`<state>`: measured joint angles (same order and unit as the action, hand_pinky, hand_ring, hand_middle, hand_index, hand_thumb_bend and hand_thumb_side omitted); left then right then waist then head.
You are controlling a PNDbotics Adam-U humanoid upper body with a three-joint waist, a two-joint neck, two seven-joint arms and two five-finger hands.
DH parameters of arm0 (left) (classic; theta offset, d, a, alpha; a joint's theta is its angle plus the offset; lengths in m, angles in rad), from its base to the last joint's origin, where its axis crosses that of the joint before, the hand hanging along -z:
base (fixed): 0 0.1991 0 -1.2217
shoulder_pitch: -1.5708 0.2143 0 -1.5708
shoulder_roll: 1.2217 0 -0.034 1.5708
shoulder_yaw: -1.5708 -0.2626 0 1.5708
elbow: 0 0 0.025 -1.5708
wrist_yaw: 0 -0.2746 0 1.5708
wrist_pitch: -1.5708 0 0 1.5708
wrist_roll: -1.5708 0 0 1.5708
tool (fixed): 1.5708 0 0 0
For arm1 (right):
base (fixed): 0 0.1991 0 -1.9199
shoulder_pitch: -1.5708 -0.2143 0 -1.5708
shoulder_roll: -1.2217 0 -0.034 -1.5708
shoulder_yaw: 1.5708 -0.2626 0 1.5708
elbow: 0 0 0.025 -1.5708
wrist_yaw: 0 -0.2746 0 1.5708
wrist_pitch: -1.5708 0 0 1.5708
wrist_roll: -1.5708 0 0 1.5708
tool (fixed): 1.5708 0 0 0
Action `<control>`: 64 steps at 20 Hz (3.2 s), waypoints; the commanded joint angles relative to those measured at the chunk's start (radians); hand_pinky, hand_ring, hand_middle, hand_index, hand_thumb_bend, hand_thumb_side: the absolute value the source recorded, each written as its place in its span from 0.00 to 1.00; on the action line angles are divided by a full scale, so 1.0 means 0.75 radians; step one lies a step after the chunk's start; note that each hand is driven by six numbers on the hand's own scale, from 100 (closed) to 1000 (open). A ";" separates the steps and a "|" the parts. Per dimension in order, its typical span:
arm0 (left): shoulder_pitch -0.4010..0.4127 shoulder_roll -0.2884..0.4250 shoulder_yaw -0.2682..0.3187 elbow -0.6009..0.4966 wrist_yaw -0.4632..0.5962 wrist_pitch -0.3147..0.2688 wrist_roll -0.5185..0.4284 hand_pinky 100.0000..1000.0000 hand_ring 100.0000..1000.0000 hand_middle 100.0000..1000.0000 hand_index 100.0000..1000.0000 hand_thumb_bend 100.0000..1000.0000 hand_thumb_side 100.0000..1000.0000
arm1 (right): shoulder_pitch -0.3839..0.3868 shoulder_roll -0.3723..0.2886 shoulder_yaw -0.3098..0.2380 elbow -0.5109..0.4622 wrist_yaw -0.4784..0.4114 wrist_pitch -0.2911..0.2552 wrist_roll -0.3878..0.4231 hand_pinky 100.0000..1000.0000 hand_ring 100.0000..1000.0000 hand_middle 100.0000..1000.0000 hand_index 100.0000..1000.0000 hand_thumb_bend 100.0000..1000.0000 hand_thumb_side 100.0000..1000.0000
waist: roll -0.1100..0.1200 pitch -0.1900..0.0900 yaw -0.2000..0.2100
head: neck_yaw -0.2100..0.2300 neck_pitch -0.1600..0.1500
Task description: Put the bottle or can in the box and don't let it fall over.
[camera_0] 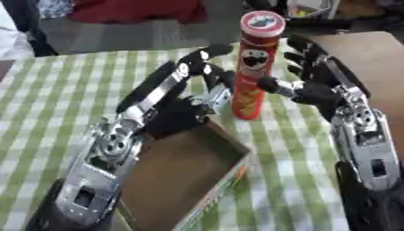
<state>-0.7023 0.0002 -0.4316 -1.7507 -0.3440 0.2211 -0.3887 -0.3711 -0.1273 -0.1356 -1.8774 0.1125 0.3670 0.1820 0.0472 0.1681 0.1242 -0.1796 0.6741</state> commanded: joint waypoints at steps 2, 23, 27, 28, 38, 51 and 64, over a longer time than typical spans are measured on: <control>-0.034 0.018 0.018 -0.001 -0.019 -0.005 -0.025 0.98 0.84 0.33 0.96 0.00 0.73 | -0.028 -0.009 -0.011 0.001 -0.002 0.025 -0.005 1.00 1.00 1.00 1.00 0.87 0.19 | -0.002 -0.008 0.003 | -0.003 -0.023; -0.079 0.001 0.051 0.072 -0.029 -0.008 -0.014 1.00 0.86 0.33 0.95 0.00 0.75 | -0.102 0.011 -0.032 0.043 0.050 -0.002 -0.034 1.00 1.00 1.00 1.00 0.86 0.18 | -0.002 0.050 0.013 | 0.006 -0.078; -0.090 -0.009 0.058 0.080 -0.032 -0.004 -0.011 1.00 0.86 0.33 0.95 0.00 0.75 | -0.118 0.015 -0.040 0.039 0.059 -0.012 -0.044 1.00 1.00 1.00 1.00 0.85 0.17 | -0.003 0.066 0.011 | 0.010 -0.091; -0.092 -0.012 0.060 0.083 -0.033 -0.004 -0.010 1.00 0.86 0.33 0.95 0.00 0.76 | -0.122 0.016 -0.041 0.039 0.062 -0.014 -0.045 1.00 1.00 1.00 1.00 0.85 0.17 | -0.002 0.070 0.011 | 0.011 -0.094; -0.112 -0.028 0.087 0.112 -0.047 0.002 0.006 1.00 0.86 0.33 0.94 0.00 0.76 | -0.161 0.034 -0.052 0.050 0.081 -0.021 -0.056 1.00 1.00 1.00 1.00 0.84 0.17 | 0.001 0.107 0.012 | 0.020 -0.131; -0.138 -0.063 0.112 0.178 -0.074 -0.006 0.012 1.00 0.87 0.34 0.92 0.00 0.76 | -0.200 0.049 -0.073 0.076 0.099 -0.030 -0.068 1.00 1.00 1.00 1.00 0.82 0.15 | 0.000 0.142 0.008 | 0.048 -0.175; -0.153 -0.084 0.150 0.257 -0.104 -0.016 0.024 1.00 0.87 0.34 0.92 0.00 0.77 | -0.248 0.073 -0.082 0.156 0.142 -0.039 -0.067 1.00 1.00 1.00 1.00 0.83 0.16 | 0.004 0.156 0.010 | 0.035 -0.183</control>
<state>-0.7984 -0.0550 -0.3282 -1.5508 -0.4190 0.2146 -0.3720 -0.5394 -0.0728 -0.1944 -1.7551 0.2099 0.3413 0.1332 0.0526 0.3004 0.1311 -0.1497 0.5476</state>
